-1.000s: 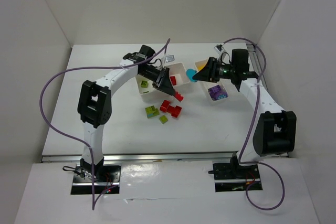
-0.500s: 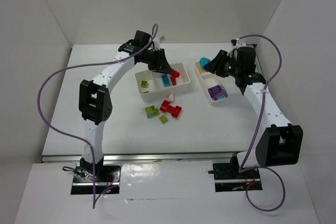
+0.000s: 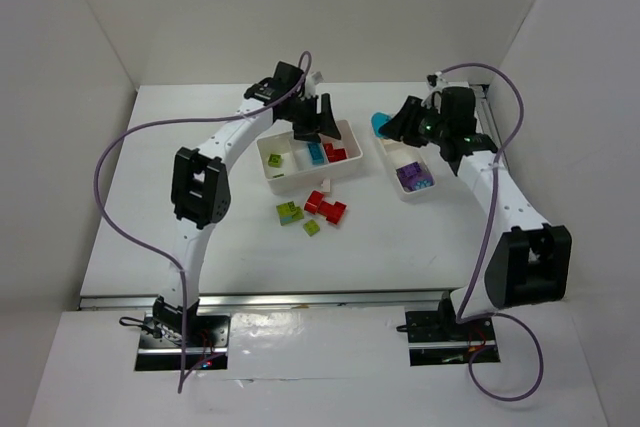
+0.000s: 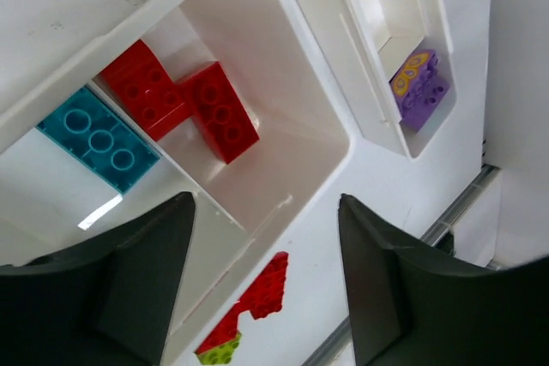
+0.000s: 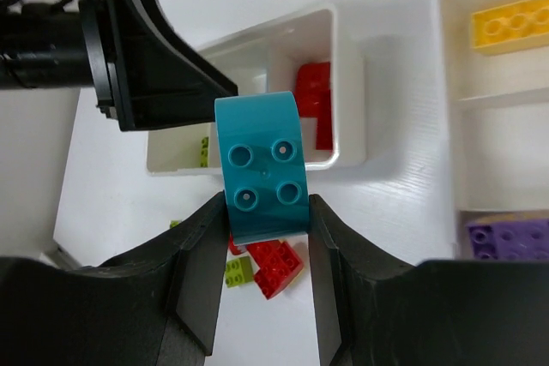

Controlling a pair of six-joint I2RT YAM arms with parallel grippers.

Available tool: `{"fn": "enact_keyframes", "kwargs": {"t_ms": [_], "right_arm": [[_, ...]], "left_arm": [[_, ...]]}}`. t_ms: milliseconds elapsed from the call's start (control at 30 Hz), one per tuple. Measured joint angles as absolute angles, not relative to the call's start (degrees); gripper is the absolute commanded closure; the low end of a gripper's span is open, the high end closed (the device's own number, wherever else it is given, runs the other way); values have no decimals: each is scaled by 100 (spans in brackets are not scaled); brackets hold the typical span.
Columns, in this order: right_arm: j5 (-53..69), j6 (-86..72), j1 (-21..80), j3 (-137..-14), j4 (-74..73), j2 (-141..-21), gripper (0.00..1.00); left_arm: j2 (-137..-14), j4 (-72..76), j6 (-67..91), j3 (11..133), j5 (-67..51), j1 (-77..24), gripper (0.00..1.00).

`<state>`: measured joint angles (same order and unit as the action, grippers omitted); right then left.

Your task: Sort the legos into containers by color

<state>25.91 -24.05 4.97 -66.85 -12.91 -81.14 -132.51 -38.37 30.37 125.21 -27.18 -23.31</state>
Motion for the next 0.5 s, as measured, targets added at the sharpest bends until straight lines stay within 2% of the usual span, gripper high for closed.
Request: {"fn": "enact_keyframes", "kwargs": {"t_ms": [33,67,167,300,500], "right_arm": [[2591,-2355,591,-6751,-1308,-8211,100],[2602,-2294,720,-6827,-1337,-8326,100],[2637,-2110,1118,-7111,-1446,-8687,100],[2519,-1828,1732,-7859,-1732,-9373,100],[2128,-1704,2467,-8591,-1774,-10269,98]], "left_arm": [[-13205,-3852,3035,12521,-2700,-2333,30],[-13120,-3857,3035,12503,-2661,-2335,38],[-12626,-3881,3048,12248,-2456,-2305,42],[-11459,-3907,3177,11566,-2051,-1984,35],[-10121,-3992,3352,10742,-1232,-1055,17]]}}
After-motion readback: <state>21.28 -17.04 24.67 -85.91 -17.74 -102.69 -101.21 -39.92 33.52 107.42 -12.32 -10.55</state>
